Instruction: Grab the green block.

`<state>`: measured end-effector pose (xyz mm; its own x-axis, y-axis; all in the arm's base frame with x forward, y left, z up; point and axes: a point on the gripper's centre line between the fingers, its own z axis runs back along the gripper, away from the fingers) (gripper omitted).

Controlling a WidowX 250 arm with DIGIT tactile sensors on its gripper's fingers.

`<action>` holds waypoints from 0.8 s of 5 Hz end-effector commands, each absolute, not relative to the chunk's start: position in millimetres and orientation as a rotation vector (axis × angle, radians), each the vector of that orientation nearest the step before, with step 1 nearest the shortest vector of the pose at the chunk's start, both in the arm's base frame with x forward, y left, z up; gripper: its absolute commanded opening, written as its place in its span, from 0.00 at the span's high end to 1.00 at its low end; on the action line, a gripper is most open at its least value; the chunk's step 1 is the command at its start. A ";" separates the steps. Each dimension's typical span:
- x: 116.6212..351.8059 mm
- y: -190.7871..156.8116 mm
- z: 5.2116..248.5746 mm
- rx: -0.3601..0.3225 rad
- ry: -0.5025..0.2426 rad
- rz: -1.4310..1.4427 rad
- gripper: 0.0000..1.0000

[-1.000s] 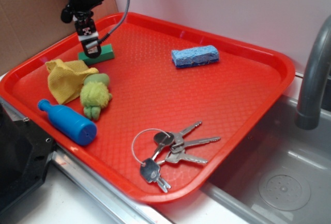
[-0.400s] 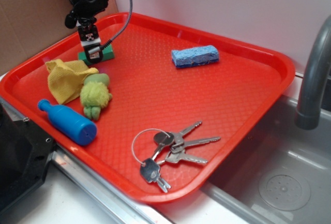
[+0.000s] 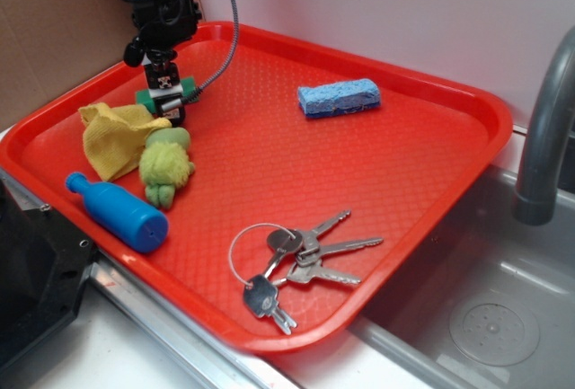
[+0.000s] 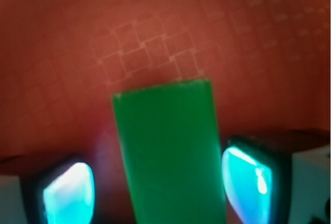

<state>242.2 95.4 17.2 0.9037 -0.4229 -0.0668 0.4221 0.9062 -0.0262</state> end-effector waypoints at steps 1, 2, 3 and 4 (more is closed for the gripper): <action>258.3 93.3 35.4 0.043 0.037 -0.428 1.00; 259.4 91.5 44.8 0.050 0.034 -0.426 1.00; 262.7 81.7 73.0 0.096 -0.005 -0.429 1.00; 276.4 68.3 96.6 0.169 -0.120 -0.426 1.00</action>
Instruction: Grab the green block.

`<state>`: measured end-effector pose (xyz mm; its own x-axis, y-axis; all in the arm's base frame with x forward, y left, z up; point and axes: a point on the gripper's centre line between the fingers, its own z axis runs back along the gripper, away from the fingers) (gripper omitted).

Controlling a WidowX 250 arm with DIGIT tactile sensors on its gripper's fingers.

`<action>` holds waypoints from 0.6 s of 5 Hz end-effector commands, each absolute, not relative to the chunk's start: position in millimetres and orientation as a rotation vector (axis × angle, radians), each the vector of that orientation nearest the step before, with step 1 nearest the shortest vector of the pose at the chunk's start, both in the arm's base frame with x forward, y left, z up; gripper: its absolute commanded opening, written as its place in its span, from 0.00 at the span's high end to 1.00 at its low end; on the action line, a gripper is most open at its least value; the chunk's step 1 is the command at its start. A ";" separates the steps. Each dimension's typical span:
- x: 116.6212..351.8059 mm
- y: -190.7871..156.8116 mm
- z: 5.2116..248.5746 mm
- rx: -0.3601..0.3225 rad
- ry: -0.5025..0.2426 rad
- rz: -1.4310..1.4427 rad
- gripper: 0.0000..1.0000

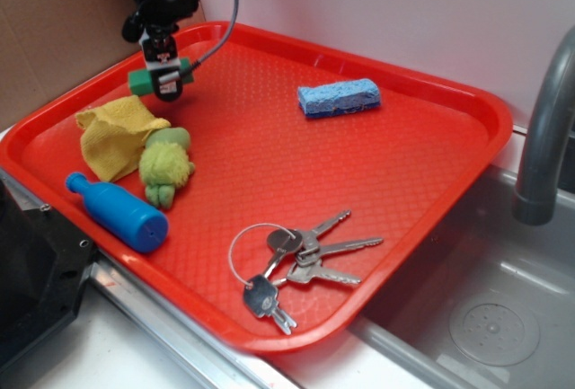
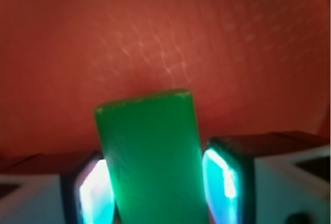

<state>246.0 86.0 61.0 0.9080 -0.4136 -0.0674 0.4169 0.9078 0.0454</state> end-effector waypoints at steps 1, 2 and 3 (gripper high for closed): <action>276.9 36.7 148.1 0.193 -0.165 -0.349 1.00; 274.7 7.7 168.3 0.182 -0.114 -0.287 1.00; 259.0 -10.1 174.3 0.041 -0.023 -0.034 1.00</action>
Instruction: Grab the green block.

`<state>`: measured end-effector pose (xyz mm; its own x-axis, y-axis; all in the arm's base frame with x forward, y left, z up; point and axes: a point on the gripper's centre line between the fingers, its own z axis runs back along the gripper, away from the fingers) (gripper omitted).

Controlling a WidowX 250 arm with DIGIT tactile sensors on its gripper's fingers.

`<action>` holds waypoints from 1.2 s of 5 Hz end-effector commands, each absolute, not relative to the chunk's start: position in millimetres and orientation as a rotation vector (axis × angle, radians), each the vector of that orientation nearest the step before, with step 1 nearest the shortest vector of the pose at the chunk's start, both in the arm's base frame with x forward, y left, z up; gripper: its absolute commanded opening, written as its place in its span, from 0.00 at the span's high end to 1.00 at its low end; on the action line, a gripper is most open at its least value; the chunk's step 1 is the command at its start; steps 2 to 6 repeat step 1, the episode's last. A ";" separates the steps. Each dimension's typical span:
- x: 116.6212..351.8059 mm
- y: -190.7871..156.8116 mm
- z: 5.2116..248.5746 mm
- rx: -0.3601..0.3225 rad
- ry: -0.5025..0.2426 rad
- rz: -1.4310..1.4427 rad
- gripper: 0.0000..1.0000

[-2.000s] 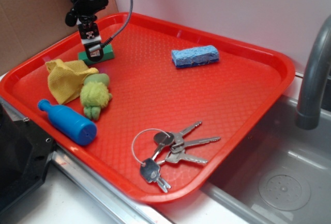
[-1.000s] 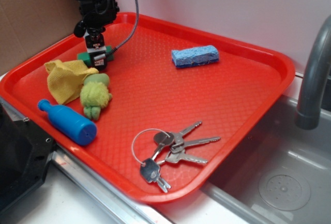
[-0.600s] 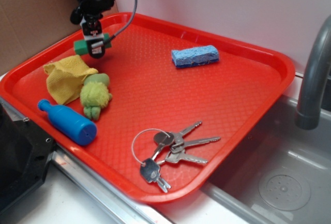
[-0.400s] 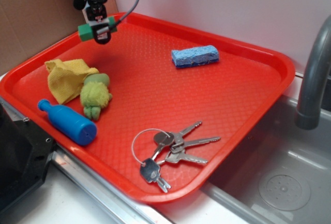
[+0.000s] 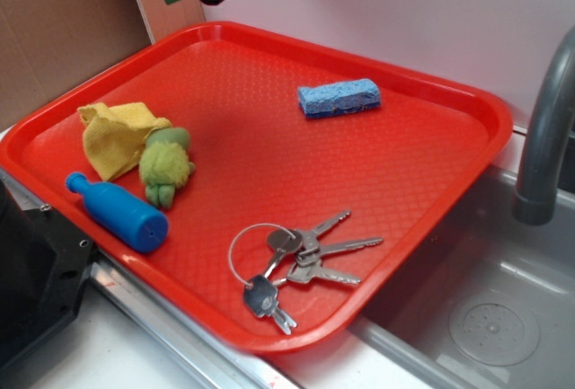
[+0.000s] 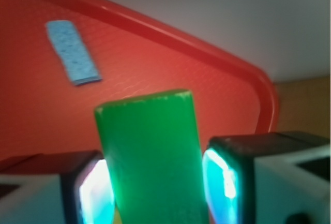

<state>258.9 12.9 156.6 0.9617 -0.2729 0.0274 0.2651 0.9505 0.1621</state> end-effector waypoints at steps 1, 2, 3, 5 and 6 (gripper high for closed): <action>242.0 -9.1 176.1 0.000 0.007 0.059 1.00; 242.0 -9.1 176.1 0.000 0.007 0.059 1.00; 242.0 -9.1 176.1 0.000 0.007 0.059 1.00; 242.0 -9.1 176.1 0.000 0.007 0.059 1.00; 242.0 -9.1 176.1 0.000 0.007 0.059 1.00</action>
